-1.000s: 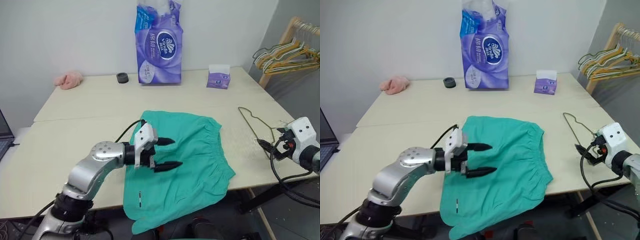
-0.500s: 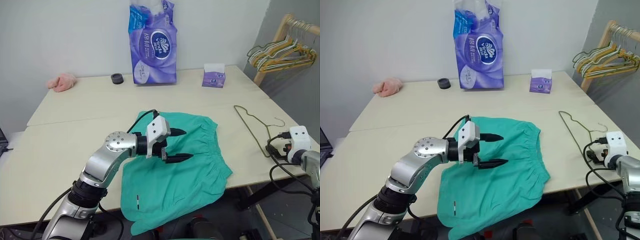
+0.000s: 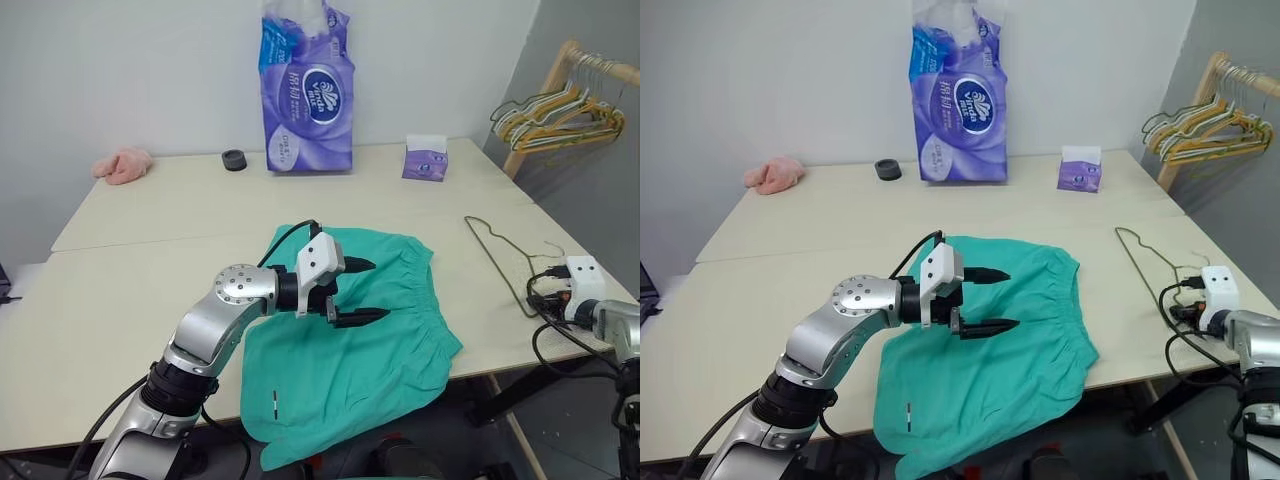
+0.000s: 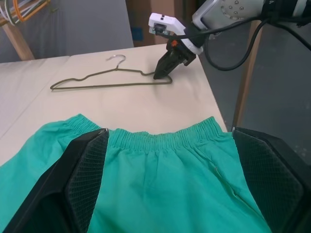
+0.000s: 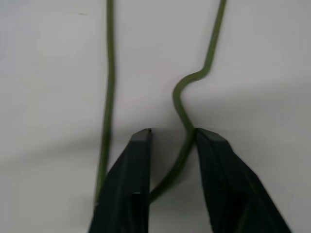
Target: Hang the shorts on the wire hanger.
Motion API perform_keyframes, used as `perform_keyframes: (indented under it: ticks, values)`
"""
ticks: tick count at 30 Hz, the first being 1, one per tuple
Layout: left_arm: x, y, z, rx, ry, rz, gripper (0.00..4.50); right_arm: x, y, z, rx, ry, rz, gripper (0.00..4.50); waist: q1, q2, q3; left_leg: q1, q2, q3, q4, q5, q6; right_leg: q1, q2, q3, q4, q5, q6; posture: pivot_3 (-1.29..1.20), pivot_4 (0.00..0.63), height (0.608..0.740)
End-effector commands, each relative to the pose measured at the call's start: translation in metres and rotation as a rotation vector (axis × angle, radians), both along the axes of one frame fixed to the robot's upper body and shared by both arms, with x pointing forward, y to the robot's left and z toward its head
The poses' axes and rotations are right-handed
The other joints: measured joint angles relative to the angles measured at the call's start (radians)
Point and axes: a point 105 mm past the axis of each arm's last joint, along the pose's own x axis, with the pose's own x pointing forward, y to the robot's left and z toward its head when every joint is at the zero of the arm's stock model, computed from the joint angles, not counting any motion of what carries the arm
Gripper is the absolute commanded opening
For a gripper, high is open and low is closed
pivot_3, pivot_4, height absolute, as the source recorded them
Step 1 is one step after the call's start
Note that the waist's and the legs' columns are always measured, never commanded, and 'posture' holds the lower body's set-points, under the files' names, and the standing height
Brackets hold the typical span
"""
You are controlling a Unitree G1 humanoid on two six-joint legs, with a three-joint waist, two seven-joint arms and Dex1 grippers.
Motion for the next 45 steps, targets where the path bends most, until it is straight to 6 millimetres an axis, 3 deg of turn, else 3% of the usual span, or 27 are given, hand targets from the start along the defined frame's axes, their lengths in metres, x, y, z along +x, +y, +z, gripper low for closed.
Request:
perform_keyframes:
  ticks: [1, 6, 11, 14, 17, 22, 26, 29, 35, 39, 45]
  values:
    - [0.000, -0.002, 0.012, -0.015, -0.047, -0.003, 4.31, -0.021, -0.009, -0.032, 0.006, 0.119, -0.102, 0.15, 0.002, 0.000, 0.000, 0.002, 0.000, -0.001, 0.000, 0.000, 0.000, 0.004, 0.000, -0.001, -0.004, 0.001, 0.002, -0.15, 0.040, 0.740]
    - [0.002, 0.003, 0.009, -0.028, 0.000, 0.020, 4.31, -0.010, -0.009, -0.014, -0.014, 0.031, -0.113, 0.02, 0.002, -0.002, -0.001, 0.003, -0.001, 0.000, 0.001, -0.002, 0.004, 0.006, -0.002, 0.001, -0.007, 0.003, 0.004, -0.15, 0.039, 0.740]
    - [0.014, 0.018, 0.006, -0.012, 0.001, 0.083, 4.41, 0.007, 0.001, 0.027, -0.131, -0.124, -0.007, 0.01, 0.002, 0.007, 0.001, 0.000, -0.002, 0.001, 0.001, -0.002, 0.004, 0.003, -0.002, 0.001, -0.007, 0.003, 0.005, -0.14, 0.038, 0.740]
    - [0.036, 0.036, 0.010, -0.014, -0.017, 0.193, 4.41, 0.018, 0.025, 0.064, -0.214, -0.265, 0.127, 0.01, 0.000, 0.018, 0.003, -0.004, -0.001, 0.002, 0.001, -0.002, 0.004, -0.002, -0.002, 0.002, -0.005, 0.003, 0.005, -0.15, 0.036, 0.740]
    - [0.054, 0.054, 0.013, -0.001, -0.033, 0.269, 4.41, 0.021, 0.053, 0.085, -0.246, -0.372, 0.248, 0.01, -0.005, 0.025, 0.007, -0.005, -0.001, 0.003, 0.000, -0.002, 0.004, -0.005, -0.001, 0.003, -0.003, 0.003, 0.005, -0.14, 0.035, 0.740]
    - [0.089, 0.090, 0.017, 0.062, -0.090, 0.414, 4.41, 0.021, 0.094, 0.105, -0.431, -0.505, 0.466, 0.01, -0.003, 0.025, 0.008, -0.006, -0.001, 0.004, -0.001, -0.002, 0.004, -0.007, -0.001, 0.003, -0.004, 0.003, 0.005, -0.15, 0.037, 0.740]
    - [0.105, 0.105, 0.025, 0.009, -0.017, 0.478, 4.41, 0.014, 0.118, 0.108, -0.627, -0.546, 0.683, 0.01, 0.000, 0.025, 0.009, -0.009, -0.002, 0.003, 0.000, -0.002, 0.004, -0.010, -0.002, 0.003, -0.004, 0.003, 0.005, -0.16, 0.041, 0.740]
    - [0.096, 0.110, 0.030, -0.034, 0.120, 0.388, 4.41, 0.009, 0.134, 0.109, -0.782, -0.581, 0.851, 0.01, -0.002, 0.025, 0.009, -0.014, -0.002, 0.003, 0.001, -0.002, 0.004, -0.014, -0.002, 0.003, -0.004, 0.003, 0.006, -0.16, 0.041, 0.740]
    - [0.062, 0.116, 0.005, 0.098, 0.320, 0.196, 4.41, 0.005, 0.157, 0.121, -0.928, -0.698, 1.032, 0.01, -0.010, 0.025, 0.011, -0.014, -0.001, 0.003, 0.000, -0.003, 0.003, -0.014, -0.001, 0.002, -0.004, 0.006, 0.001, -0.16, 0.041, 0.740]
    - [0.064, 0.121, -0.016, 0.193, 0.335, 0.232, 4.41, 0.004, 0.169, 0.132, -0.991, -0.801, 1.086, 0.01, -0.007, 0.024, 0.012, -0.014, -0.001, 0.002, 0.000, -0.003, 0.003, -0.014, -0.002, 0.002, -0.004, 0.006, 0.001, -0.17, 0.045, 0.740]
    - [0.054, 0.112, -0.028, 0.221, 0.358, 0.169, 4.41, -0.001, 0.187, 0.148, -1.037, -0.935, 1.149, 0.01, -0.006, 0.022, 0.015, -0.014, -0.001, 0.002, 0.001, -0.003, 0.003, -0.014, -0.002, 0.003, -0.004, 0.006, 0.000, -0.17, 0.050, 0.740]
